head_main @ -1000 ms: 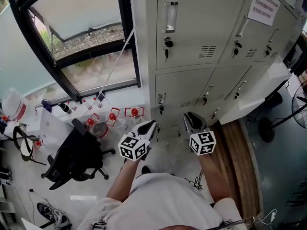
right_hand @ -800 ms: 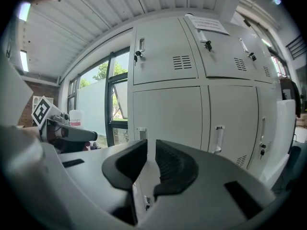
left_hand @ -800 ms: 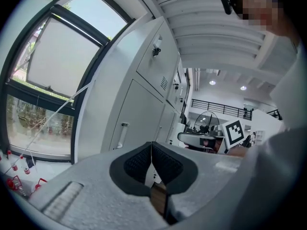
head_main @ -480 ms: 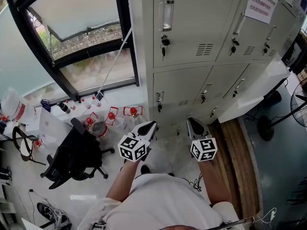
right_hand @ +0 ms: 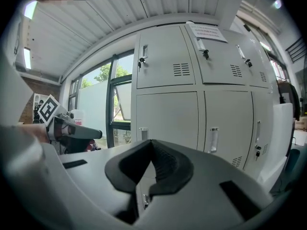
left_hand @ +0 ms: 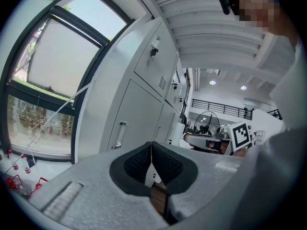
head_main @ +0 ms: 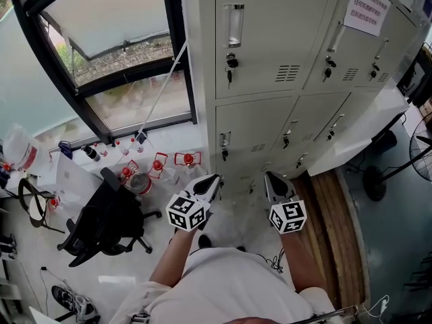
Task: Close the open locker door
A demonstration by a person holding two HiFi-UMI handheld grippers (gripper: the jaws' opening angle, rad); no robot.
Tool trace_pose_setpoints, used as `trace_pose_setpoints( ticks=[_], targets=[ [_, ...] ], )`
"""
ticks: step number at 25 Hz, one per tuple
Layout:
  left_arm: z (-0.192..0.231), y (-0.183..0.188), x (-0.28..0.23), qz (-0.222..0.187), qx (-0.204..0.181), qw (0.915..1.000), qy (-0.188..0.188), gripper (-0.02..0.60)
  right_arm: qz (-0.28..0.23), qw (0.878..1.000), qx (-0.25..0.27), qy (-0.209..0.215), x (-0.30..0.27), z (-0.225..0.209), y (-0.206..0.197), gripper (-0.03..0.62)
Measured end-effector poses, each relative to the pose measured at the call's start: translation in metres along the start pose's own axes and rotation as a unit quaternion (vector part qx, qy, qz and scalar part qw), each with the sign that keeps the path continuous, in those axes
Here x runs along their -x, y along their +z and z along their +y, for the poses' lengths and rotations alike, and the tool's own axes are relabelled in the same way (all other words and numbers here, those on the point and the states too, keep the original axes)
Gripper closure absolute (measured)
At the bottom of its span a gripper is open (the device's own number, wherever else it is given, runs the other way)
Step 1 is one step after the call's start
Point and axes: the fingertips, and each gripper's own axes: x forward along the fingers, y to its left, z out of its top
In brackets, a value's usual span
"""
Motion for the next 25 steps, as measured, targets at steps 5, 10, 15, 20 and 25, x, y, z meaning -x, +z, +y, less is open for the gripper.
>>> trace_pose_setpoints(
  ticks=[5,10,15,20,25],
  targets=[
    [0.001,0.0,-0.002,0.001,-0.002,1.0,0.003,0.566,-0.004,1.0,-0.005,0.007,-0.002,0.0,0.0,0.591],
    [0.001,0.002,-0.005,0.001,-0.004,1.0,0.003,0.566,-0.003,1.0,-0.011,0.008,-0.005,-0.003,0.0,0.591],
    [0.004,0.002,-0.009,0.003,-0.005,1.0,0.006,0.566,0.0,1.0,-0.006,0.012,-0.01,-0.005,0.001,0.591],
    [0.003,0.002,-0.01,0.004,-0.005,1.0,0.007,0.566,0.0,1.0,-0.011,0.015,-0.012,-0.006,0.0,0.591],
    [0.003,0.003,-0.011,0.002,-0.005,1.0,0.008,0.566,0.003,1.0,-0.013,0.02,-0.013,-0.005,-0.001,0.591]
  ],
)
